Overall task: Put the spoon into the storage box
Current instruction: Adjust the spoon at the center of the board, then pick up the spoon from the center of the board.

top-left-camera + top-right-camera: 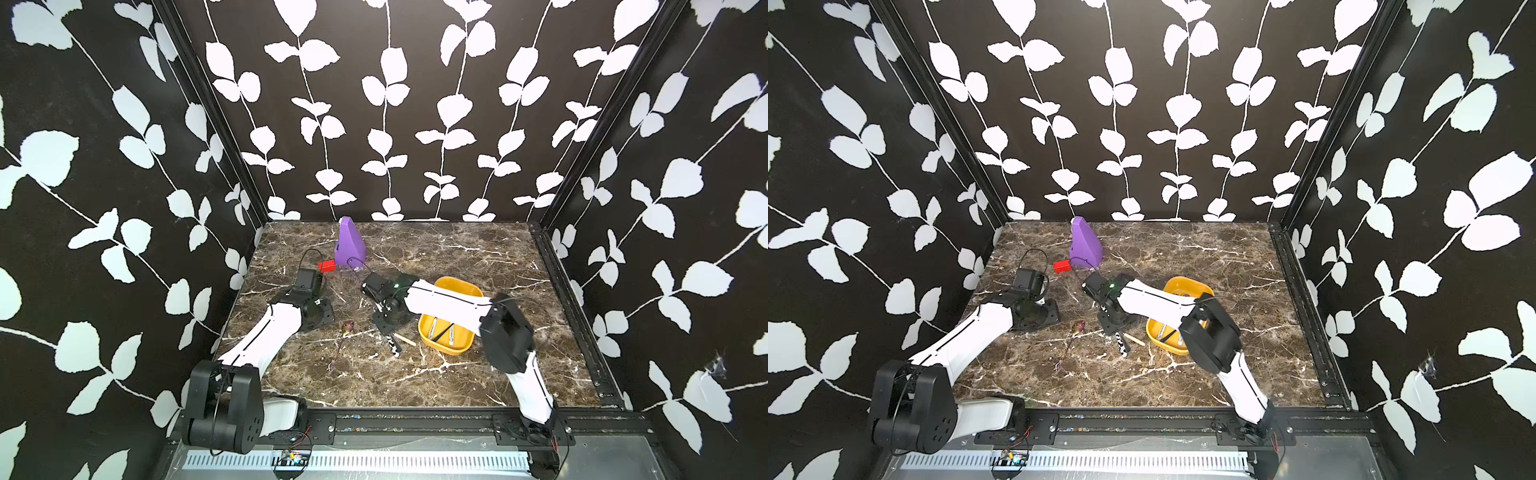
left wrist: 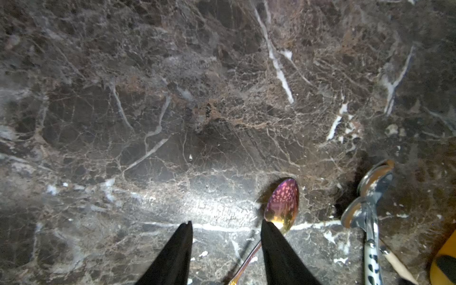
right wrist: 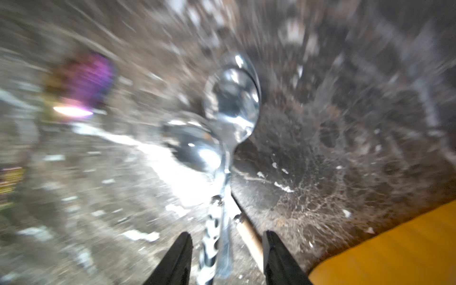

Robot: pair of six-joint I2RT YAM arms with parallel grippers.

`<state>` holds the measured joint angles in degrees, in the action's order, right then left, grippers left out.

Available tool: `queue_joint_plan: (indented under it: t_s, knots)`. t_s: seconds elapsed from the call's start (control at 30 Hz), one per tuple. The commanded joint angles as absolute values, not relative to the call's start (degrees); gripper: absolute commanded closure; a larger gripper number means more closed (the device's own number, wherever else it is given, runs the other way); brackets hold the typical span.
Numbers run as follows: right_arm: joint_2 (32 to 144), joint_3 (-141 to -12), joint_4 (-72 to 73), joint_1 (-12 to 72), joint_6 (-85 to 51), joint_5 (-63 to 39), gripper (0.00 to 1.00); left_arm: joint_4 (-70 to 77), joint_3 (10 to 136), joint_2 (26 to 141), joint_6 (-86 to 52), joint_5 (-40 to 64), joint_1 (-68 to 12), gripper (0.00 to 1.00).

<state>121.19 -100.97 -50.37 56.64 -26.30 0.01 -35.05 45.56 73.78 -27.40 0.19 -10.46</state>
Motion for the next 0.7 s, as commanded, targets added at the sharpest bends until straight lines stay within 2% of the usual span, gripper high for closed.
queue_joint_plan:
  t_s: [0.0, 0.2, 0.67]
  knots:
    - [118.6, -98.9, -48.9, 57.1, -25.8, -2.0, 0.52, -34.2, 44.1, 72.6, -27.6, 0.0, -10.3, 0.5]
    - [122.9, -101.2, -52.7, 57.9, -27.3, -4.8, 0.62, -33.9, 44.2, 73.4, -27.3, 0.0, -10.3, 0.49]
    - [130.3, -105.7, -58.3, 58.5, -28.2, -5.1, 0.71, -33.2, 44.9, 75.1, -26.8, 1.1, -10.3, 0.51]
